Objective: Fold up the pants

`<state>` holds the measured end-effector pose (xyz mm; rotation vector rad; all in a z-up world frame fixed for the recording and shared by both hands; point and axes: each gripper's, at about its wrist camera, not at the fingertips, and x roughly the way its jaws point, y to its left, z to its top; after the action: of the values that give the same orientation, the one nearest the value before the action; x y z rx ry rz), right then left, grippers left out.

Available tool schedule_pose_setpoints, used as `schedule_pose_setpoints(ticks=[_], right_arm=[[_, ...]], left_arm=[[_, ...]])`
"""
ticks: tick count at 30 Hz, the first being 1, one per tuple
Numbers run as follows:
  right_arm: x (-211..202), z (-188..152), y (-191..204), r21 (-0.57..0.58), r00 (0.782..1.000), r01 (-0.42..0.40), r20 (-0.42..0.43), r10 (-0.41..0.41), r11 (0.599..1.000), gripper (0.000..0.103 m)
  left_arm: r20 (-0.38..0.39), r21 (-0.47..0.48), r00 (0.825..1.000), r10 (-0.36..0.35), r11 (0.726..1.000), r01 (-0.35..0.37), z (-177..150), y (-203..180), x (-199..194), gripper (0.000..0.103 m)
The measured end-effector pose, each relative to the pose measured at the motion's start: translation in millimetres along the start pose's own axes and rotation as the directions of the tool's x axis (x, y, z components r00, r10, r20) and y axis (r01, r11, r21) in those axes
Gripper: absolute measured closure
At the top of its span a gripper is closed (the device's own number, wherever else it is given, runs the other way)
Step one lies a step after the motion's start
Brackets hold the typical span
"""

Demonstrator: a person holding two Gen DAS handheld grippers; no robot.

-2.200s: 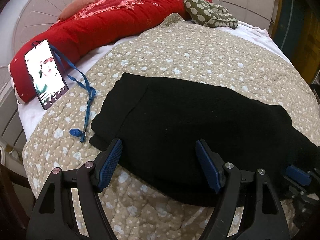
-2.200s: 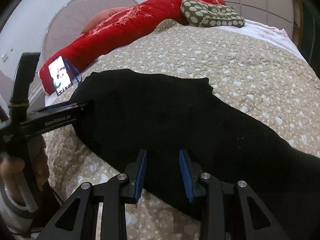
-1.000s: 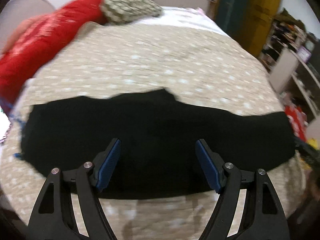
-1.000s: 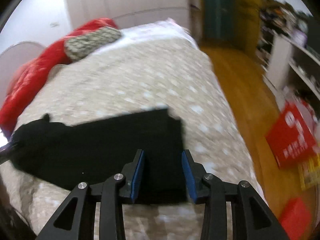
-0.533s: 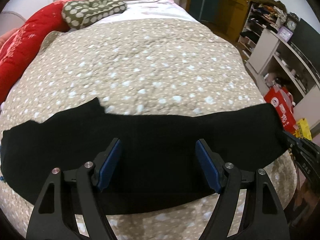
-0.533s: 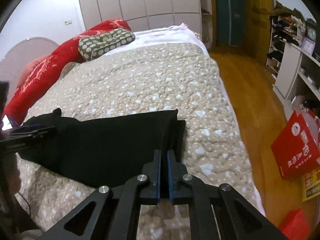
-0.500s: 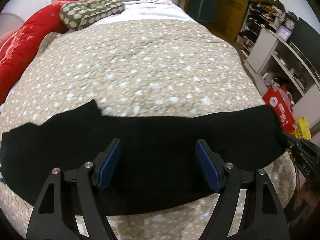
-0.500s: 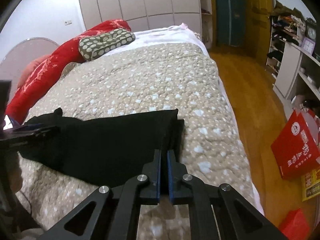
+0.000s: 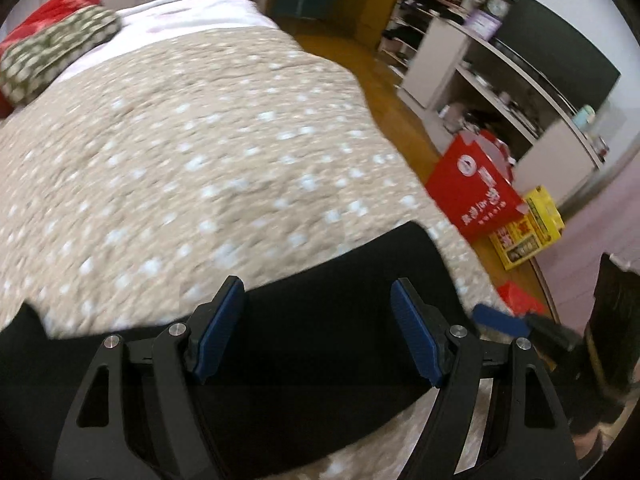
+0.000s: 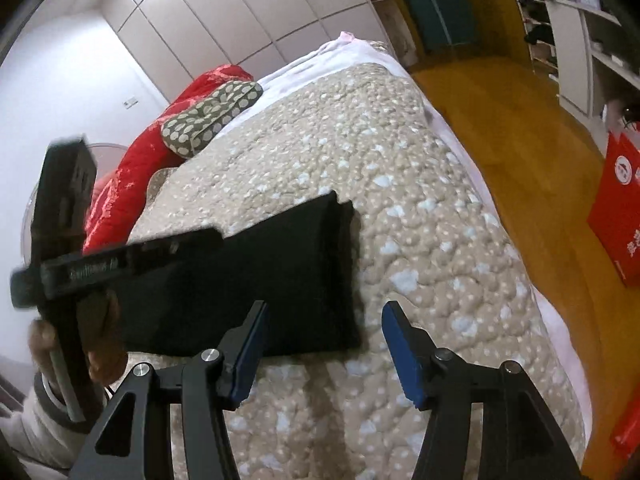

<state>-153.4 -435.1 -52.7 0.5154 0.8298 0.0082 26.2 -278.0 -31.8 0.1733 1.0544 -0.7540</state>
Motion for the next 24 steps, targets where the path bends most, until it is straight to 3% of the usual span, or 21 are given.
schedule_pose_setpoints(ticks=[7, 11, 16, 17, 18, 19, 20, 24], right_arm=[[15.3, -9.6, -0.8, 0.012, 0.999, -0.045, -0.007, 0.045, 0.999, 0.046], [17.7, -14.9, -4.7, 0.042, 0.998, -0.063, 0.021, 0.063, 0.997, 0.044], [18.9, -15.9, -4.7, 0.07, 0.995, -0.093, 0.052, 0.09, 0.993, 0.047], [20.8, -14.2, -4.1, 0.073, 0.993, -0.11, 0.05, 0.106, 0.991, 0.059], [23.9, -13.0, -2.9, 0.076, 0.992, -0.121, 0.039, 0.119, 0.99, 0.065], [25.9, -9.8, -2.5, 0.074, 0.991, -0.128, 0.036, 0.126, 0.989, 0.076], [27.2, -8.4, -0.8, 0.07, 0.99, -0.14, 0.032, 0.138, 0.988, 0.087], [19.1, 2.7, 18.0, 0.026, 0.987, -0.154, 0.044, 0.153, 0.988, 0.089]], left_arm=[[-0.079, 0.06, 0.995, -0.058, 0.996, 0.062, 24.7, -32.5, 39.8, 0.027], [-0.139, 0.137, 0.99, -0.001, 0.99, 0.02, 28.0, -49.4, 66.5, 0.027], [-0.097, 0.176, 0.995, 0.037, 0.984, -0.019, 24.4, -55.6, 74.3, 0.029], [-0.091, 0.203, 0.995, 0.052, 0.979, -0.032, 23.1, -58.4, 75.2, 0.037], [-0.088, 0.219, 0.995, 0.047, 0.975, -0.027, 22.9, -59.9, 75.8, 0.05], [-0.081, 0.229, 0.996, 0.026, 0.973, -0.007, 23.7, -60.7, 74.2, 0.058], [-0.079, 0.226, 0.997, 0.003, 0.974, 0.015, 24.9, -60.3, 72.2, 0.072], [-0.062, 0.181, 0.995, -0.074, 0.98, 0.084, 33.4, -48.3, 42.9, 0.084]])
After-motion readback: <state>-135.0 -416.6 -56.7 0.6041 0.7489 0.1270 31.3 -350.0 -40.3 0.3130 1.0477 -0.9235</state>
